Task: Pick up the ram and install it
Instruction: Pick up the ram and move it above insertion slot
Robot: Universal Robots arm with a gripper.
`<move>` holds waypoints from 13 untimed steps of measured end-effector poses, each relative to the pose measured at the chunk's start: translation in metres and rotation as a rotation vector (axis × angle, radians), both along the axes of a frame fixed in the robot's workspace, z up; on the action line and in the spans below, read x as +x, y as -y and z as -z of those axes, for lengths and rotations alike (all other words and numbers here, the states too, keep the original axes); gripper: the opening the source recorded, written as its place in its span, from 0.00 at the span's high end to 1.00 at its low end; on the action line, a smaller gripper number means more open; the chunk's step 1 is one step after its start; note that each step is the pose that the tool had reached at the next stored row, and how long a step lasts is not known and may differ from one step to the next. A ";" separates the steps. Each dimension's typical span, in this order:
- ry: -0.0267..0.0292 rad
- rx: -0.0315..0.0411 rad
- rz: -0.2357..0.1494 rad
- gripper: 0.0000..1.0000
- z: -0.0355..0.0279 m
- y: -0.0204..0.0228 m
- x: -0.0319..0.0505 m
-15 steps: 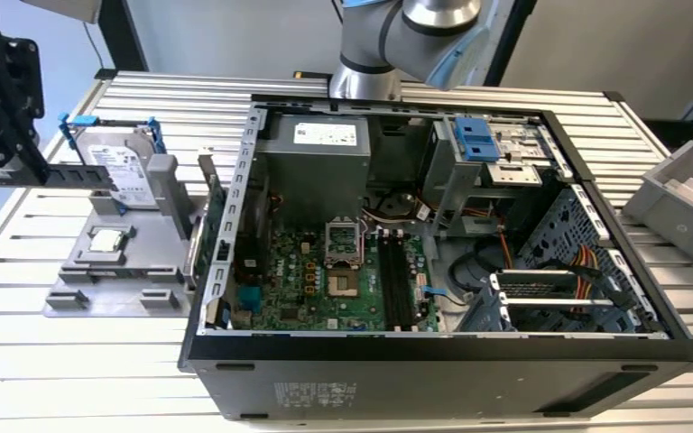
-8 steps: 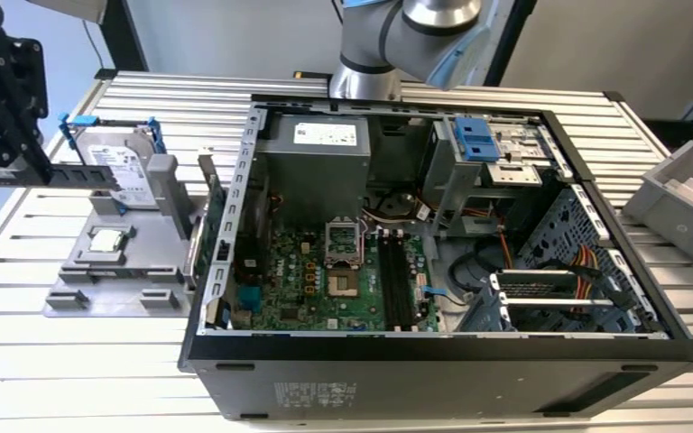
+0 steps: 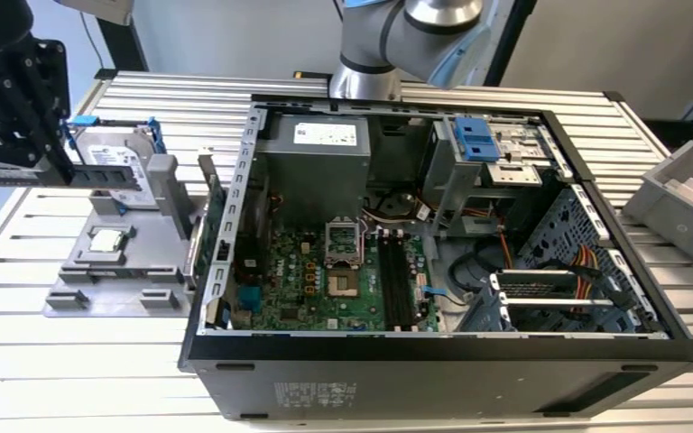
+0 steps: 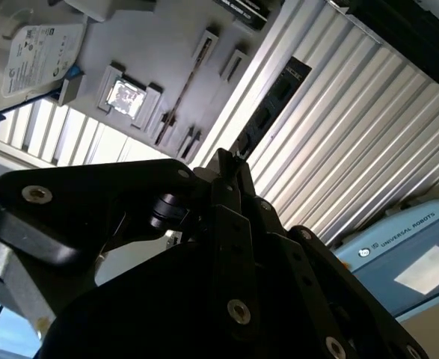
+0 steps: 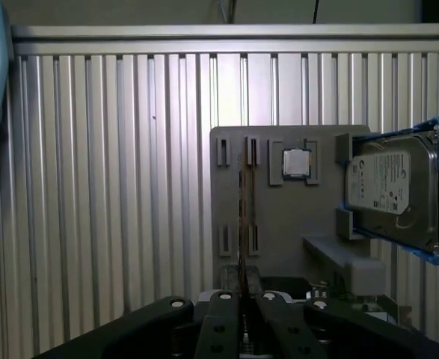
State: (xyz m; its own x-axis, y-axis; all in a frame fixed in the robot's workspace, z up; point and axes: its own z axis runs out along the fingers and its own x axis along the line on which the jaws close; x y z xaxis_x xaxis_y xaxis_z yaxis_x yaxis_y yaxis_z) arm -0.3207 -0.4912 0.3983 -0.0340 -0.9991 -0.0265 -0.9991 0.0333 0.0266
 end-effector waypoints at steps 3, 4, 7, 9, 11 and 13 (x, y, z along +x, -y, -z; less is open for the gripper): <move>0.0000 0.0000 0.000 1.00 0.0000 -0.0001 0.0037; 0.0000 -0.0001 0.000 1.00 0.0000 -0.0002 0.0046; 0.0000 -0.0008 0.000 1.00 0.0000 -0.0010 0.0067; 0.0000 -0.0011 0.000 1.00 0.0000 -0.0016 0.0079; 0.0000 -0.0013 0.000 1.00 0.0000 -0.0021 0.0095; -0.0001 -0.0015 0.000 1.00 -0.0001 -0.0027 0.0110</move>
State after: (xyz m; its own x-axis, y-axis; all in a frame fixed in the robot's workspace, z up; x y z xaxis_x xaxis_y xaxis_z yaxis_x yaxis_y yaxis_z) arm -0.3097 -0.4884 0.3983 -0.0341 -0.9991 -0.0250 -0.9991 0.0334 0.0267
